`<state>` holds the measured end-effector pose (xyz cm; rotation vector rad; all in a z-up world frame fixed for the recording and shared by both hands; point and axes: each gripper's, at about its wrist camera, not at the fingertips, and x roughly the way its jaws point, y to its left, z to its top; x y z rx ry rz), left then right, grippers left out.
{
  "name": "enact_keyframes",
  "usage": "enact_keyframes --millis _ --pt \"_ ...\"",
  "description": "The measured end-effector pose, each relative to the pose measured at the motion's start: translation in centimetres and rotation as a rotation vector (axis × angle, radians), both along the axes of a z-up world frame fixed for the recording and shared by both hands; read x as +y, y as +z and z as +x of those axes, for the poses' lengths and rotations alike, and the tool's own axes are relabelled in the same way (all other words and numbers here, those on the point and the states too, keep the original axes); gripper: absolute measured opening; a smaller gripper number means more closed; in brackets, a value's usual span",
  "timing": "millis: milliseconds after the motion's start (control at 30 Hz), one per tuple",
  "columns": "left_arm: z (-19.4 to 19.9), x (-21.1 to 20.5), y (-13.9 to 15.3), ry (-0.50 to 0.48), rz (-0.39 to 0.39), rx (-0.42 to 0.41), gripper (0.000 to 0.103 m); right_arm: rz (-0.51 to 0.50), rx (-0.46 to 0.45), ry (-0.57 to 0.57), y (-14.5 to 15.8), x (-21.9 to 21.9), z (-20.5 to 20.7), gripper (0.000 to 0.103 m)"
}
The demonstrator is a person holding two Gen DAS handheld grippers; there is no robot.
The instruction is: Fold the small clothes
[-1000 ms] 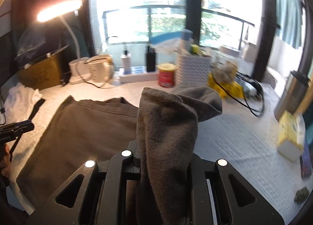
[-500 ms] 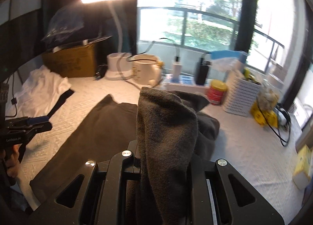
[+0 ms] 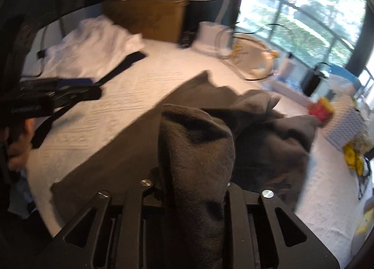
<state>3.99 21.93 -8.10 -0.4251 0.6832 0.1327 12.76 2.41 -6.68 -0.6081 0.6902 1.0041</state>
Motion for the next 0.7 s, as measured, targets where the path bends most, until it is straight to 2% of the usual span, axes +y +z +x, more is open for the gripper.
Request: enact_keyframes --millis 67,200,267,333,400,567,700 --pt "-0.3 0.0 0.2 0.001 0.001 -0.006 0.05 0.005 0.016 0.042 -0.1 0.6 -1.3 0.023" --pt "-0.9 0.0 0.5 0.006 0.008 -0.016 0.05 -0.015 0.05 0.072 -0.7 1.2 -2.9 0.03" --pt "-1.3 -0.1 0.7 0.011 0.013 -0.022 0.05 -0.023 0.083 0.087 -1.1 1.2 -3.6 0.036" --pt "-1.6 -0.1 0.9 0.013 0.017 -0.026 0.05 -0.029 0.117 0.113 -1.4 1.0 -4.5 0.053" --pt "-2.0 -0.3 1.1 0.013 0.024 -0.032 0.05 -0.025 0.124 0.131 -1.5 0.7 -5.3 0.059" --pt "-2.4 -1.2 1.6 -0.003 0.04 -0.037 0.05 -0.002 0.118 0.14 -0.8 -1.0 -6.7 0.059" --pt "-2.4 -2.8 1.9 -0.051 0.045 -0.038 0.05 0.041 0.121 0.085 0.3 -3.7 -6.2 0.059"
